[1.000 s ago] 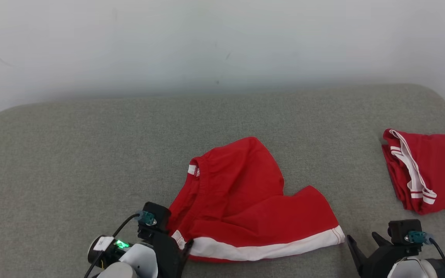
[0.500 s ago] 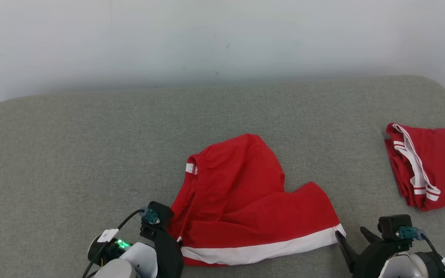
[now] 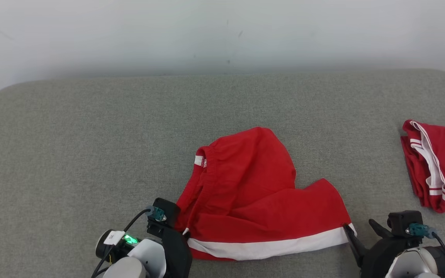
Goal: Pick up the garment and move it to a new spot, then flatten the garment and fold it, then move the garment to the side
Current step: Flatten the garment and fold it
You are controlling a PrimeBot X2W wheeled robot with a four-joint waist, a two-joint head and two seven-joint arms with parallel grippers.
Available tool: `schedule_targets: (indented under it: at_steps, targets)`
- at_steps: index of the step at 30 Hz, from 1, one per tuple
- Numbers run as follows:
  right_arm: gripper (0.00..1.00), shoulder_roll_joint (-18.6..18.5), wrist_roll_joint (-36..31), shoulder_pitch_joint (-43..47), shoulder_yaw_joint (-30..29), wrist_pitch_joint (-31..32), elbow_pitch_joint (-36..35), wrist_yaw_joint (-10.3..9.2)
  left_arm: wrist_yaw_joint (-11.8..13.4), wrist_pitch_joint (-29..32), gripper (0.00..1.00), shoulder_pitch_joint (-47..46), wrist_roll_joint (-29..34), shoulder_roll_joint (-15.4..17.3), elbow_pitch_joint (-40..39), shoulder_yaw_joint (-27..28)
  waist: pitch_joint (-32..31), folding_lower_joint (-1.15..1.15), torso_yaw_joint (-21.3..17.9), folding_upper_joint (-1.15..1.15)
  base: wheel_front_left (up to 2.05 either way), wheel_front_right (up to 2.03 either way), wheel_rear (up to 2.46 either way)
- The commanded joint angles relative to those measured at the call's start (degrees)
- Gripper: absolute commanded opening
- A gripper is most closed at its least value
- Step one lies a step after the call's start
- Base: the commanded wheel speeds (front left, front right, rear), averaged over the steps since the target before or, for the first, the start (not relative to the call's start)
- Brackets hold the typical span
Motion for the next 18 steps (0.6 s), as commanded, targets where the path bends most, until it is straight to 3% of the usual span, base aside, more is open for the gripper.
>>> schedule_targets:
  at_steps: [1, 13, 14, 15, 16, 17, 18]
  targets:
    - [1.0, 0.78, -0.52, -0.7, -0.02, 0.05, 0.87, -0.16, 0.2, -0.34, 0.0, -0.78, -0.66, -0.17, 0.31, 0.04, 0.33, -0.01, 0.06, -0.01, 0.0, 0.0, 0.0]
    - [1.0, 3.06, -1.79, -4.24, 2.24, 4.12, 9.15, -0.16, -0.27, -2.09, 0.0, -2.09, -1.33, -0.89, 1.4, -0.24, 1.59, -0.01, 0.08, -0.01, 0.0, 0.0, 0.0]
    - [0.72, 3.21, -1.99, -4.37, 2.19, 4.55, 9.73, -0.16, -0.3, -2.27, 0.0, -2.09, -1.44, -0.96, 1.51, -0.27, 1.61, -0.01, 0.12, -0.01, 0.0, 0.0, 0.0]
    - [0.37, 3.25, -2.14, -4.4, 2.14, 4.86, 10.25, -0.16, -0.34, -2.45, 0.0, -2.13, -1.58, -1.05, 1.59, -0.29, 1.64, -0.01, 0.18, -0.01, 0.0, 0.0, 0.0]
    - [0.16, 3.24, -2.2, -4.29, 2.05, 5.19, 10.71, -0.16, -0.38, -2.58, 0.0, -2.19, -1.71, -1.1, 1.67, -0.3, 1.66, -0.01, 0.24, -0.01, 0.0, 0.0, 0.0]
    - [0.0, 3.18, -2.34, -4.13, 2.01, 5.4, 11.01, -0.16, -0.41, -2.78, 0.0, -2.25, -1.8, -1.13, 1.77, -0.27, 1.67, -0.01, 0.29, -0.01, 0.0, 0.0, 0.0]
    - [0.0, 3.06, -2.38, -3.92, 1.95, 5.52, 11.1, -0.16, -0.34, -3.01, 0.0, -2.24, -1.94, -1.17, 1.82, -0.15, 1.65, -0.01, 0.32, -0.01, 0.0, 0.0, 0.0]
